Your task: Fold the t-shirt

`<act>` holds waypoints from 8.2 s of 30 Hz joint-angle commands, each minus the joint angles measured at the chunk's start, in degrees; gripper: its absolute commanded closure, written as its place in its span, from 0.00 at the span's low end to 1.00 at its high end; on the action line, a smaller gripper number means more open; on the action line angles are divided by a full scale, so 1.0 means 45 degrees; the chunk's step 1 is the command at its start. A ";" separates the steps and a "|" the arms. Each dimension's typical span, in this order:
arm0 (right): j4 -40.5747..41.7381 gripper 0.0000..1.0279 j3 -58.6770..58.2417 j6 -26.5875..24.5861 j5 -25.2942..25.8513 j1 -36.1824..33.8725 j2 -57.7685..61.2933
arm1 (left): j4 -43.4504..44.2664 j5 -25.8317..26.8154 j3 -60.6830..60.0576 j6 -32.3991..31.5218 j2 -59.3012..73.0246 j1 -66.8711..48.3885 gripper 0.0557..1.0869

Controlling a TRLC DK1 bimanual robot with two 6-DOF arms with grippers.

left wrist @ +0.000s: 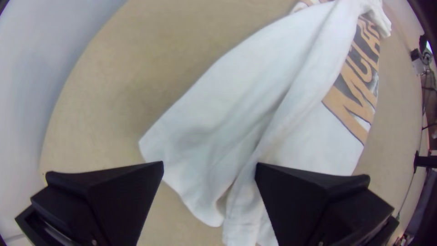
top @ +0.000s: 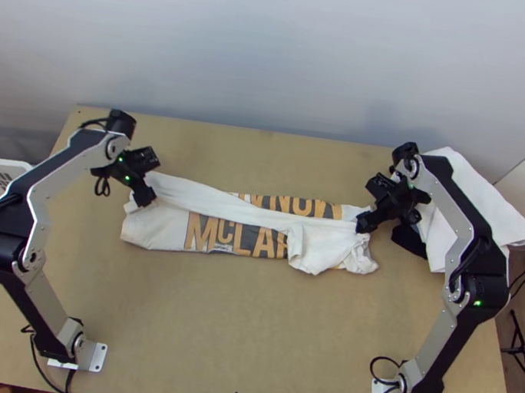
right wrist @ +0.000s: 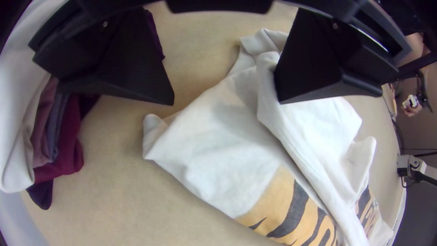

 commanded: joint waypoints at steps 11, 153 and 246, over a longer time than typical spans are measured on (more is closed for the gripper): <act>-0.0512 0.06 0.0080 0.0109 0.0063 -0.0571 -0.1301 | -0.0203 0.0058 0.1602 -0.0336 -0.0815 0.2344 0.04; 0.6382 0.97 -0.4939 0.2062 -0.2672 0.2105 -0.1359 | 0.0383 0.7734 -0.2226 -0.9418 0.0846 0.1563 0.95; 0.1441 0.97 -0.6853 0.4367 -0.3375 -0.0473 -0.8332 | 0.0579 0.9785 1.0821 -1.2504 0.8053 -0.7636 0.62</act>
